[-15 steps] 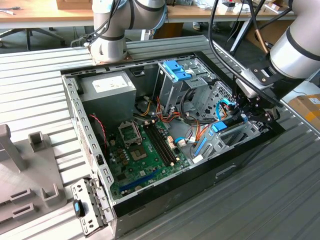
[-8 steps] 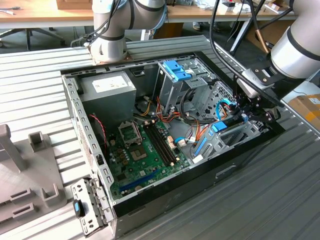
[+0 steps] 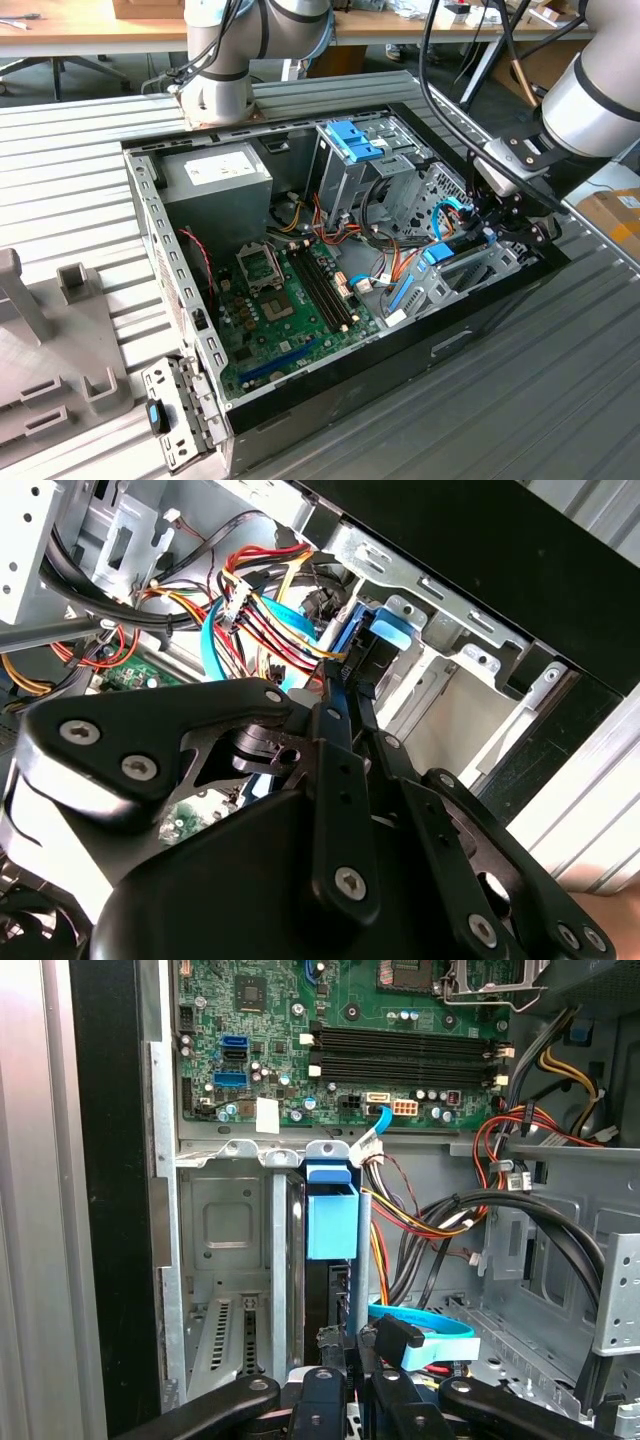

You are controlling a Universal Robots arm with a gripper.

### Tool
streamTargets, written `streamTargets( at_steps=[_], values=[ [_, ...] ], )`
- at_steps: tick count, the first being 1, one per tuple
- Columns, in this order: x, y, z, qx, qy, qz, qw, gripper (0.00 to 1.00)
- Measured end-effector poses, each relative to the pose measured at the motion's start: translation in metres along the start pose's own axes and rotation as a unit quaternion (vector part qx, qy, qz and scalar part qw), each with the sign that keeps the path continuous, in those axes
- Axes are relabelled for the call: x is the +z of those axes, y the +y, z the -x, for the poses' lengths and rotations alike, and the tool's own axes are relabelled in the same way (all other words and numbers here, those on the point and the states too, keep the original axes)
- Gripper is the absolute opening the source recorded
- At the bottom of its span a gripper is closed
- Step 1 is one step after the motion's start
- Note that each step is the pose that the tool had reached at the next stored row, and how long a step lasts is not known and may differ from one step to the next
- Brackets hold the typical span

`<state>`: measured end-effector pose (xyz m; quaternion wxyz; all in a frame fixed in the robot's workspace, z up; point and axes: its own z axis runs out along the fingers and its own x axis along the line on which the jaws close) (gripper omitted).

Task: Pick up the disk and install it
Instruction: 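Insert the first disk wire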

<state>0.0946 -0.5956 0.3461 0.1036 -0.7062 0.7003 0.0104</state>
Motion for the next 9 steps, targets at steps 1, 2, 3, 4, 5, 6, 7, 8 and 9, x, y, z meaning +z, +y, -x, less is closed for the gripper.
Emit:
streamTargets(
  at_steps=[1,2,3,4,5,6,7,8,9],
  values=[
    [0.0,0.0,0.0,0.0,0.0,0.0003,1.0,0.16],
    [0.0,0.0,0.0,0.0,0.0001,0.0004,1.0,0.16],
    [0.0,0.0,0.0,0.0,0.0001,0.0004,1.0,0.16],
    [0.0,-0.0001,0.0,0.0,0.0001,0.0021,1.0,0.16],
    [0.0001,-0.0002,0.0001,0.001,0.0,0.004,1.0,0.16],
    [0.0,-0.0001,0.0001,0.001,0.0001,0.0042,1.0,0.16],
    [0.0,0.0,0.0001,0.001,0.0001,0.0043,1.0,0.16],
    [0.0001,0.0,0.0,0.001,0.0001,0.0043,1.0,0.16],
    [0.0,0.0,0.0,0.001,0.0001,0.0043,1.0,0.16]
  ],
)
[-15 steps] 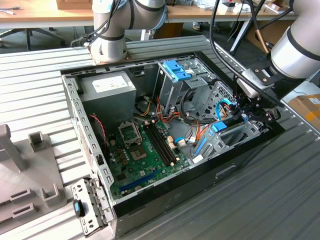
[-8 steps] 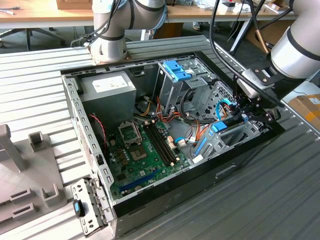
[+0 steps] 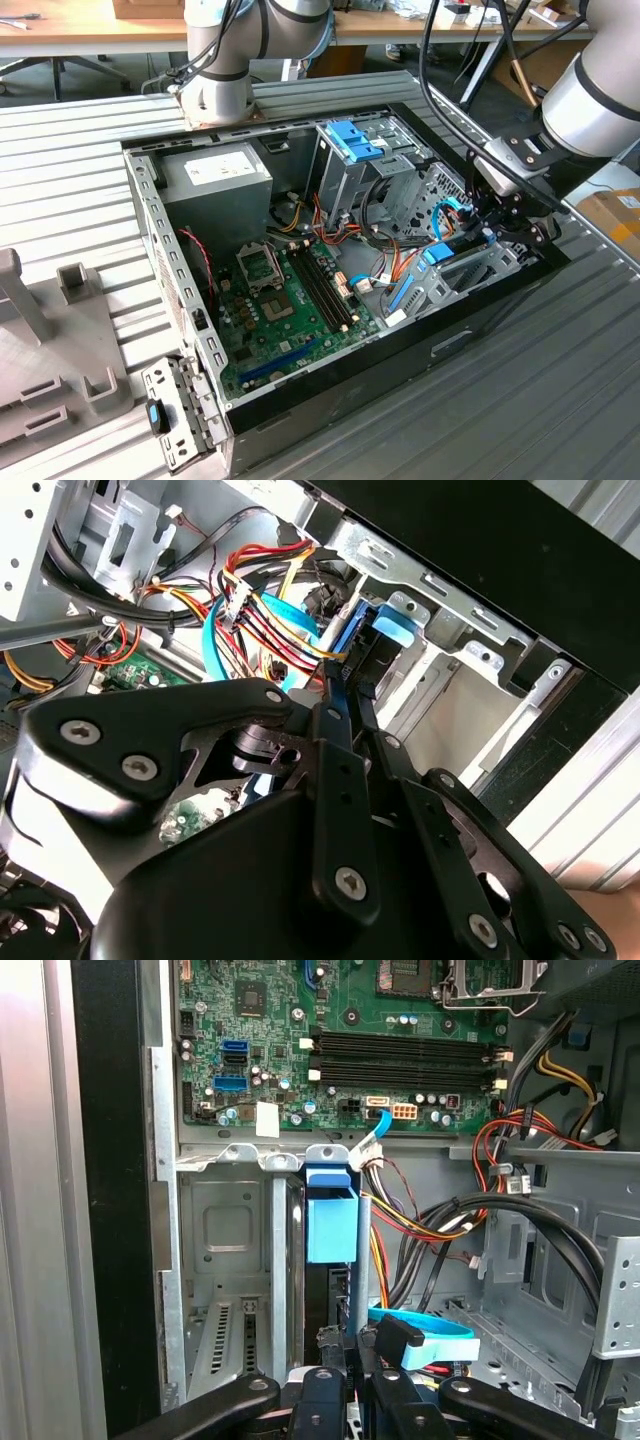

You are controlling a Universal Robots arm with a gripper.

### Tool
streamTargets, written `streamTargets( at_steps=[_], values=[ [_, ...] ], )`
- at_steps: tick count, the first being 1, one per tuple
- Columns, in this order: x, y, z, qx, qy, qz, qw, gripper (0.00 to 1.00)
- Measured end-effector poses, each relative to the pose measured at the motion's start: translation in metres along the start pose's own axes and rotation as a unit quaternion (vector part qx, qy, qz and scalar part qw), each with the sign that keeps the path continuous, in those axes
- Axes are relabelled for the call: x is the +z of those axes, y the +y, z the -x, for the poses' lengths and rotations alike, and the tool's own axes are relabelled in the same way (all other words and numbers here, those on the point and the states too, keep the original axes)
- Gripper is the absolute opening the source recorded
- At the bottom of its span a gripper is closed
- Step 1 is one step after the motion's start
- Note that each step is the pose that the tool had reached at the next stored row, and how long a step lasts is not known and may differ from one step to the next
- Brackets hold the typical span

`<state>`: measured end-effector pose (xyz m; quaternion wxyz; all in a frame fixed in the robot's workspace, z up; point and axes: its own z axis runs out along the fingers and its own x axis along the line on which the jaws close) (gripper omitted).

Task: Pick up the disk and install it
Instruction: 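Insert the first disk wire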

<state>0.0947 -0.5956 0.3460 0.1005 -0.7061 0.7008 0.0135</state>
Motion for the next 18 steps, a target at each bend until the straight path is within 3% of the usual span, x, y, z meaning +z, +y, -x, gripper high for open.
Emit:
streamTargets(
  at_steps=[2,5,18],
  values=[
    [0.0,0.0,0.0,0.0,0.0,0.0,1.0,0.16],
    [0.0001,0.0,0.0003,0.0,0.0028,0.0008,1.0,0.16],
    [0.0005,-0.0002,0.0018,0.002,0.0033,0.0006,1.0,0.16]
  ],
)
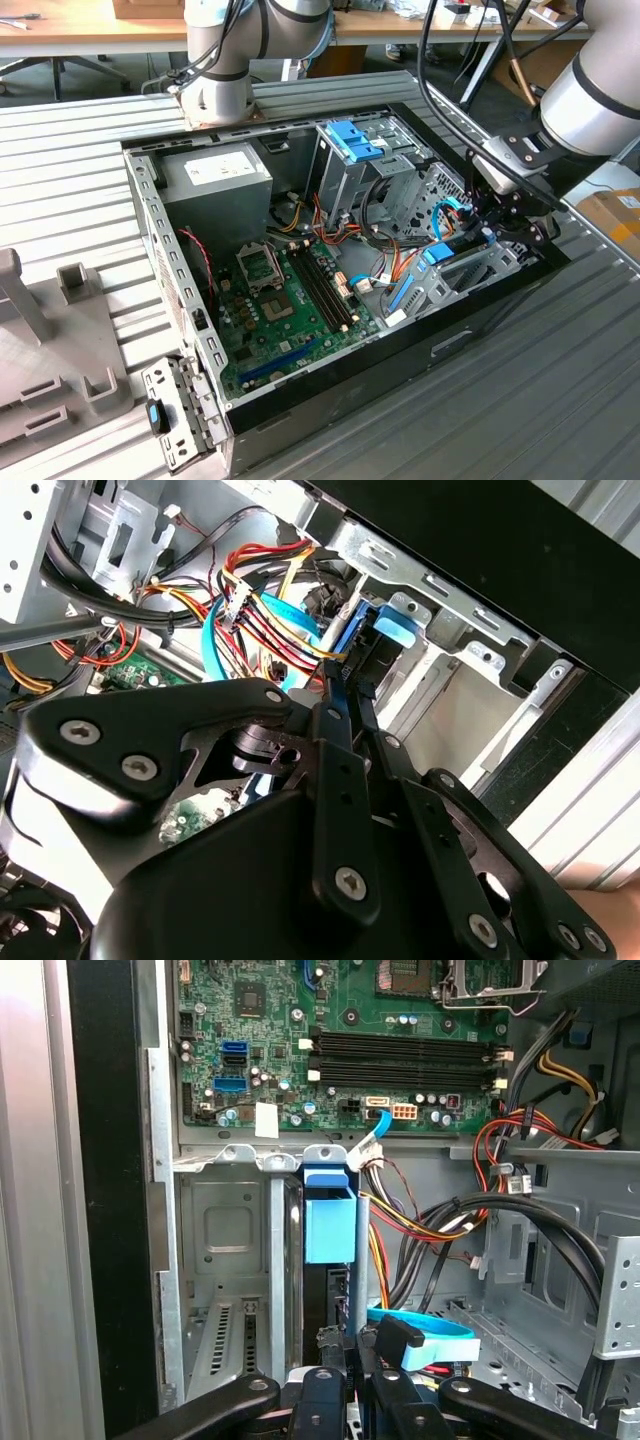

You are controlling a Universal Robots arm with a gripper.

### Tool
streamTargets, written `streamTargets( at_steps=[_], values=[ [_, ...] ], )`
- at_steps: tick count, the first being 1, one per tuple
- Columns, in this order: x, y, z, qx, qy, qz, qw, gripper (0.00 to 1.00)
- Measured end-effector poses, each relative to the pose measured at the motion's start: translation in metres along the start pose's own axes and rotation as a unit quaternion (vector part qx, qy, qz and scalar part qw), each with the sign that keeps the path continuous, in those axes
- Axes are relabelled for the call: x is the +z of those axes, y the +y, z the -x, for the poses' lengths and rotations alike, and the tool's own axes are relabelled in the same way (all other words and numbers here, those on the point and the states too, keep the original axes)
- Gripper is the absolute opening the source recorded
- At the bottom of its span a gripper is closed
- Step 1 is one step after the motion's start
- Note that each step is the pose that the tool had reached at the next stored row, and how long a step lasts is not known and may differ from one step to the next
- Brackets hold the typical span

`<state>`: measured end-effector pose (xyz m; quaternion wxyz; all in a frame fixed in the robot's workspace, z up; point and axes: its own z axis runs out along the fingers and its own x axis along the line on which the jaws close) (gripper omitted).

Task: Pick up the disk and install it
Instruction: 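Insert the first disk wire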

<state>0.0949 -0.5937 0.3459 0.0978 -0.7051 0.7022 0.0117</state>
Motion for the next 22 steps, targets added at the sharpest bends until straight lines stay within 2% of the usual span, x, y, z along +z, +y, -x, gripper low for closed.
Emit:
streamTargets(
  at_steps=[5,22],
  values=[
    [0.0001,-0.0012,0.0001,0.0,0.0001,0.0001,1.0,0.16],
    [0.0081,-0.0003,-0.0012,0.0,0.0008,0.0001,1.0,0.16]
  ],
)
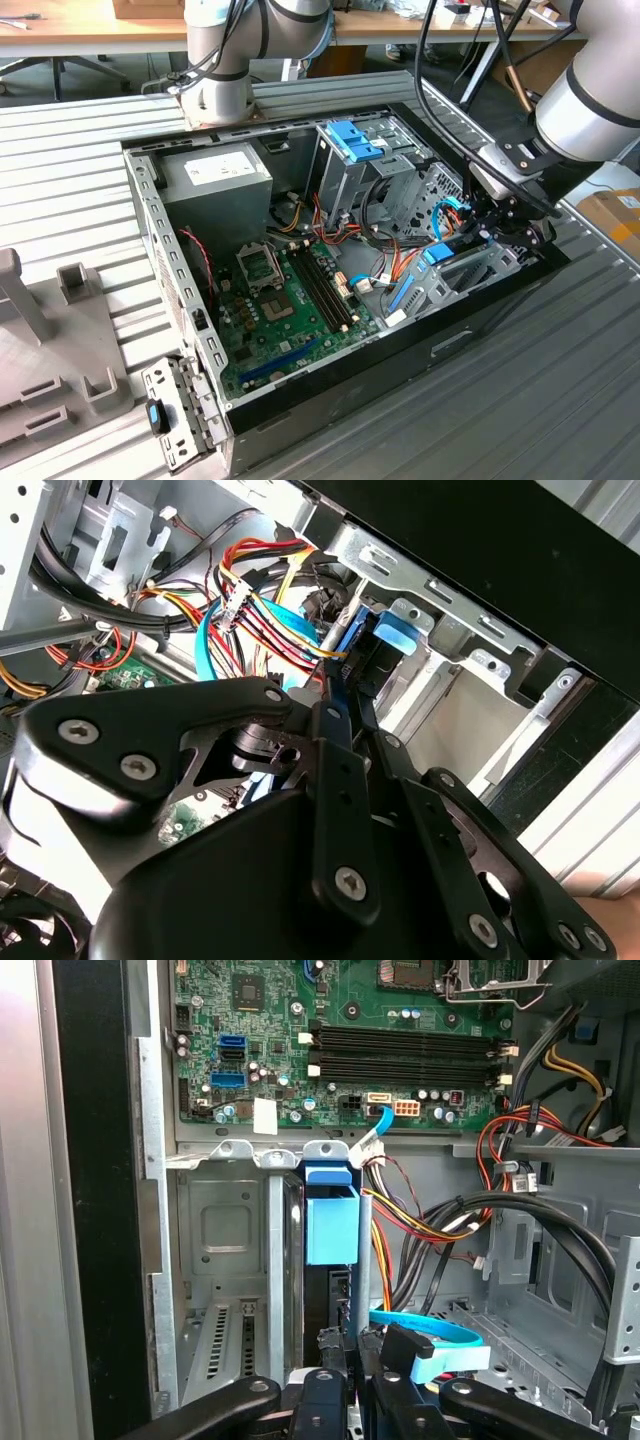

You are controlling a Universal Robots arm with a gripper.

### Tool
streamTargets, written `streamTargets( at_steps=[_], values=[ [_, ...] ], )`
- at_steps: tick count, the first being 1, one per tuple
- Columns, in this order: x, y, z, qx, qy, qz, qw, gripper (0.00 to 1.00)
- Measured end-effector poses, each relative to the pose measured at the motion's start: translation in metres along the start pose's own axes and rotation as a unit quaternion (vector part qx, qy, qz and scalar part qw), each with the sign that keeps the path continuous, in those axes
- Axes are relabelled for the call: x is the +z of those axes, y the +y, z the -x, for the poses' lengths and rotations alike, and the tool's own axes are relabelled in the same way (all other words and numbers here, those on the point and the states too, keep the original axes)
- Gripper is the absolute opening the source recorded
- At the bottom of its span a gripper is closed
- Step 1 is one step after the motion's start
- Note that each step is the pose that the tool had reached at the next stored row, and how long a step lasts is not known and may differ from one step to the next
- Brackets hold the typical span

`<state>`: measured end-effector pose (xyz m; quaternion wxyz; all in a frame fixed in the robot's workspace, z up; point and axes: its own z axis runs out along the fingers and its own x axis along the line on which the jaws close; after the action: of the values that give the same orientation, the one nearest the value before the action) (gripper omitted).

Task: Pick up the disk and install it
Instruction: 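Insert the first disk wire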

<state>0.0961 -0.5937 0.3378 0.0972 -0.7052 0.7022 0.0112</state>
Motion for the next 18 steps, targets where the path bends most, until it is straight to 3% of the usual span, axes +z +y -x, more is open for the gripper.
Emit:
streamTargets(
  at_steps=[18],
  values=[
    [0.0016,0.0002,-0.0002,0.0,-0.0007,-0.0001,1.0,0.18]
  ],
)
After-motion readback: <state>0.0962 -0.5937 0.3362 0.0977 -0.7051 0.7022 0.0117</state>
